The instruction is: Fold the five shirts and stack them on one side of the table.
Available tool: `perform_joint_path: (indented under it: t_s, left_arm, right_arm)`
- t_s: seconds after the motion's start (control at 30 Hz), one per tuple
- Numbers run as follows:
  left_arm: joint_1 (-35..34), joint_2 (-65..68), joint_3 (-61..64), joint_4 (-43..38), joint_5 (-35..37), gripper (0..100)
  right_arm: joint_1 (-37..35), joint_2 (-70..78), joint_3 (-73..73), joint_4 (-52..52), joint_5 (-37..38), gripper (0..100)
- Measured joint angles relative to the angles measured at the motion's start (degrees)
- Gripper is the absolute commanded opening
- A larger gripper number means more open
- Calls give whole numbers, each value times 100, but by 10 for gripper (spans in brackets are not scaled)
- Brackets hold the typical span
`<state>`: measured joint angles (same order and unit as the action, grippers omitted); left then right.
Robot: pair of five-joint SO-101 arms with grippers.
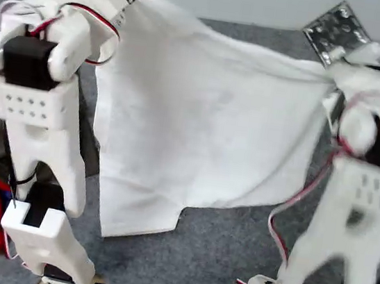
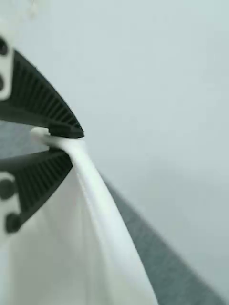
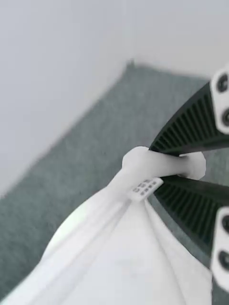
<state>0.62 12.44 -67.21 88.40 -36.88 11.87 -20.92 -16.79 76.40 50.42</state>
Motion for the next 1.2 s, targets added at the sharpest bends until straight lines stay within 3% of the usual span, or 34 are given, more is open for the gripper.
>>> perform_joint_path:
  t_s: [0.3, 0.43, 0.8, 1.0, 1.2]
  left_arm:
    - [18, -123, -1723, 18, -18, 13]
    - [123, -149, -2444, 290, -422, 13]
    - [193, -1248, -2549, 334, -1073, 13]
    - [193, -1310, -1837, 264, -1073, 13]
    - [484, -1301, 290, 105, -1081, 13]
  right_arm:
    - [791, -1934, -44, 0, 308, 9]
    - [1125, -2558, -44, 114, 316, 9]
    - [1363, -3684, -132, 1231, 791, 9]
    - [1363, -3569, 369, 1222, 791, 9]
    - [993, -2752, 1952, 352, 782, 9]
